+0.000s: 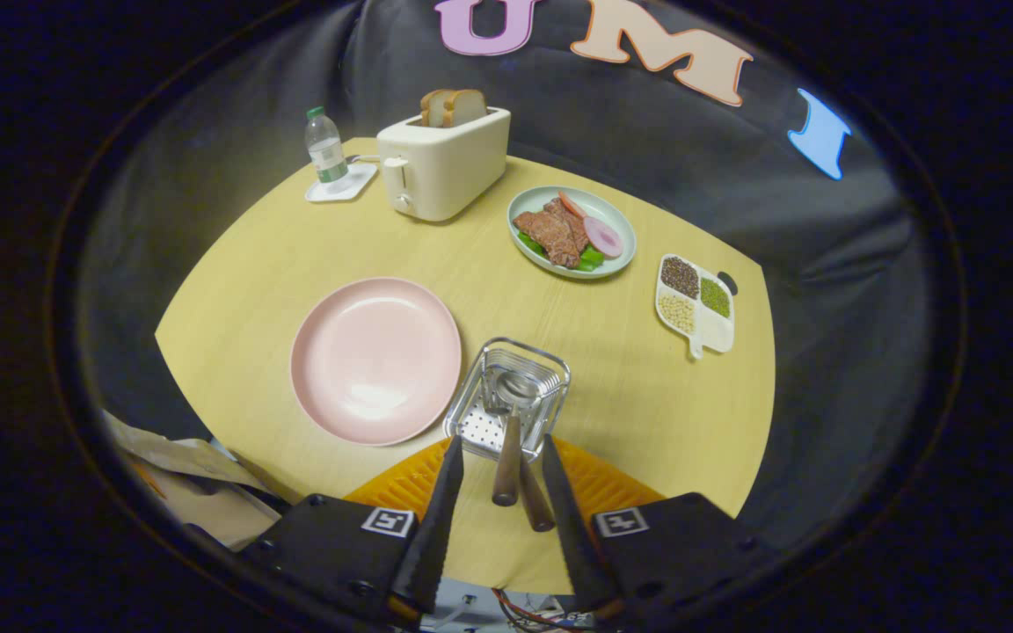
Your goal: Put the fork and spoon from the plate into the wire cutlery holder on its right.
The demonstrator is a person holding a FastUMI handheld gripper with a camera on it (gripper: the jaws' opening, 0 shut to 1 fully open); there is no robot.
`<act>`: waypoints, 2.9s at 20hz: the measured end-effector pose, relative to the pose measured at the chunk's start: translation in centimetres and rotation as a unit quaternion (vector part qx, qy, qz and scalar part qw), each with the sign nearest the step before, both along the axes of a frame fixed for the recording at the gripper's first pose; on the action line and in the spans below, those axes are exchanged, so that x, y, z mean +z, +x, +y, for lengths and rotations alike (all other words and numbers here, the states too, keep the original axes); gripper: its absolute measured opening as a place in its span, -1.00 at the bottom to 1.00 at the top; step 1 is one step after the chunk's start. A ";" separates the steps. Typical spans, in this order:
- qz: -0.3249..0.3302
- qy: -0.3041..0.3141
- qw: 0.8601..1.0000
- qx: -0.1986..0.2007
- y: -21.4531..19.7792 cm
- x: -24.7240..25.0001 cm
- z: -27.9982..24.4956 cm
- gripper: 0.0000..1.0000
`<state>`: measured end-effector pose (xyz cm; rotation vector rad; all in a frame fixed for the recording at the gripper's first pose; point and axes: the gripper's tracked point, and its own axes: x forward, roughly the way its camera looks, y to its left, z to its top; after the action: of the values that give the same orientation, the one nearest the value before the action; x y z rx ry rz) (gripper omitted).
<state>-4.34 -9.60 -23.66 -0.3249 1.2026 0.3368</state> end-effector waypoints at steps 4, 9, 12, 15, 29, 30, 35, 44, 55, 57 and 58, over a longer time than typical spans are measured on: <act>-0.029 0.033 0.998 -0.035 0.2 0.9 1.7 0.99; -0.084 0.088 0.990 -0.066 0.3 2.7 4.9 0.97; -0.127 0.106 0.983 -0.075 0.3 4.0 6.4 0.98; -0.168 0.132 0.973 -0.087 -0.2 5.6 8.3 0.97; -0.414 0.172 0.879 -0.161 1.0 16.1 10.0 0.97; -0.427 0.171 0.873 -0.162 0.8 16.7 9.9 0.97; -0.483 0.151 0.848 -0.159 0.0 18.7 9.2 0.97; -0.495 0.150 0.840 -0.167 0.3 19.6 8.4 0.97; -0.510 0.153 0.828 -0.176 0.6 21.1 6.8 0.96; -0.515 0.151 0.825 -0.176 0.7 21.5 6.5 0.96; -0.516 0.151 0.825 -0.175 0.8 21.7 6.4 0.96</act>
<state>-3.53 -3.17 -2.00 0.0266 0.1050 -0.0081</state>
